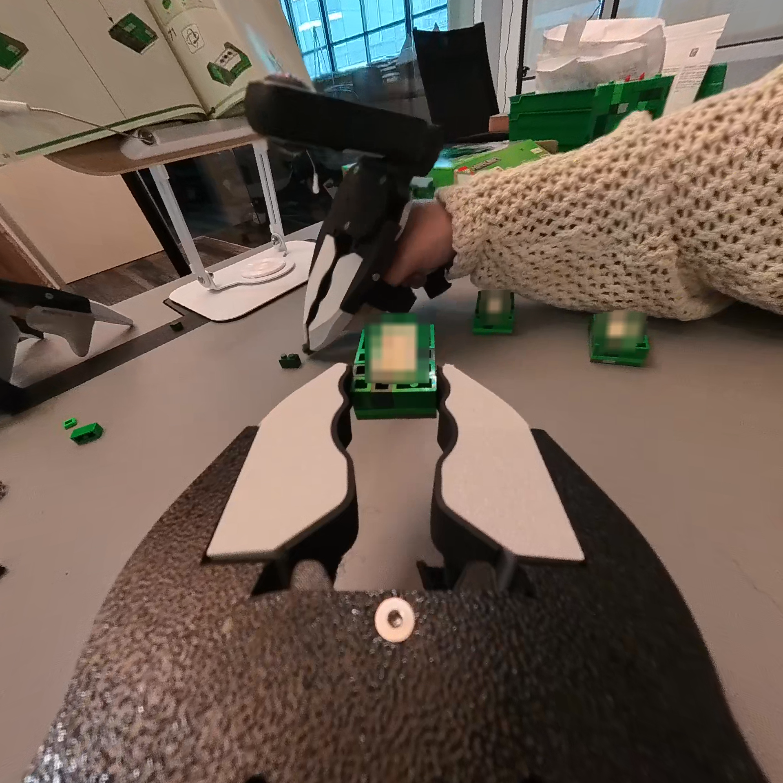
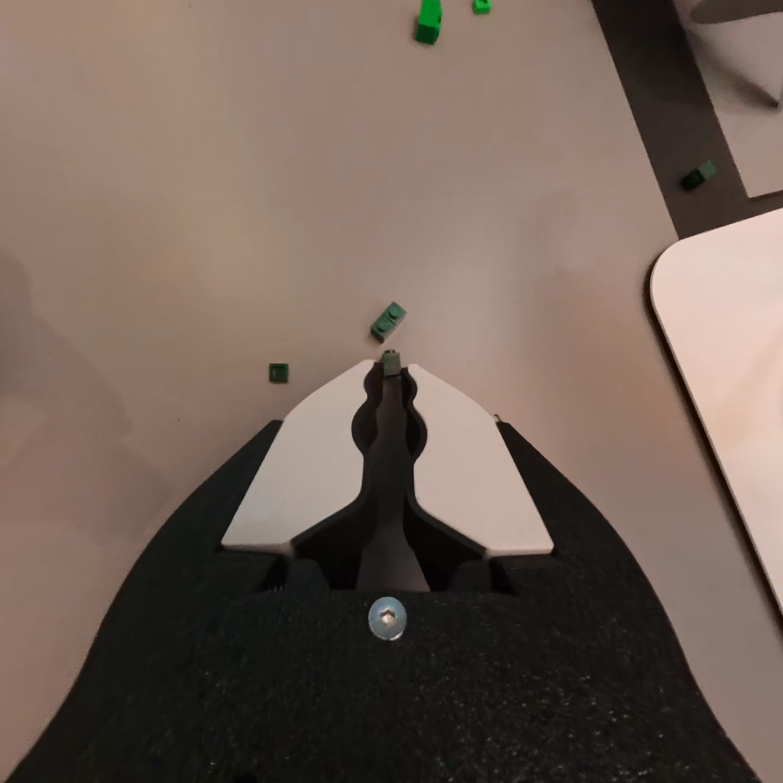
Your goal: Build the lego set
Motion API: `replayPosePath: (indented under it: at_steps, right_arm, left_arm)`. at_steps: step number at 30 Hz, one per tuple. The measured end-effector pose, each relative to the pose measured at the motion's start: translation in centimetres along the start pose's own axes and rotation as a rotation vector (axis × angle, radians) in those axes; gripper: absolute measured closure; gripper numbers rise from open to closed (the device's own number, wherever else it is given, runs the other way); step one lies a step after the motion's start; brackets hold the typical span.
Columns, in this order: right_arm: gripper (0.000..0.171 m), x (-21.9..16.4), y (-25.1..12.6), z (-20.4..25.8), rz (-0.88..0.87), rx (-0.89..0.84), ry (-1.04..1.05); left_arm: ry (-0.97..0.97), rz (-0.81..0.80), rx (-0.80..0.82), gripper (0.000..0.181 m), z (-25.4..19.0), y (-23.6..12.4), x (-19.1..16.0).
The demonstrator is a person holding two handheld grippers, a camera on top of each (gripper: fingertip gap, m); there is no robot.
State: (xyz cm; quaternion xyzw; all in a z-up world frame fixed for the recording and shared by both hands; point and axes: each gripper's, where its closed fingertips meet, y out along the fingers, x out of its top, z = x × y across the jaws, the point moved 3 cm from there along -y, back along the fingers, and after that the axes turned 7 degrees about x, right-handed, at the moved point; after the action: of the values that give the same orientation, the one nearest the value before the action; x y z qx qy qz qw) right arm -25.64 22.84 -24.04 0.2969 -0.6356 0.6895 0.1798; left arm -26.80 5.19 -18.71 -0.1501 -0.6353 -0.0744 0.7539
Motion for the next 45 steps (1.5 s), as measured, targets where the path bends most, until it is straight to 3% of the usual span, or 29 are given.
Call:
replayPosePath:
  at_steps: [6, 10, 15, 45]
  right_arm:
    - [0.164, 0.7, -4.1, 6.3, -0.129, 0.129, -0.237]
    - [0.163, -0.5, -6.2, 11.0, -0.082, 0.116, -0.460]
    - [0.163, -0.7, -7.3, 14.1, -0.047, 0.092, -0.564]
    - [0.164, -0.3, -7.8, 16.4, 0.059, -0.002, -0.671]
  left_arm:
    - [0.017, 0.005, 0.016, 0.145, -0.4, 0.2, 0.0]
    - [0.053, 0.003, -0.015, 0.145, -1.6, 0.5, 0.2]
    - [0.086, 0.023, -0.049, 0.144, -2.6, 0.8, 0.0]
    - [0.122, 0.049, -0.105, 0.145, -3.6, 0.8, -0.3]
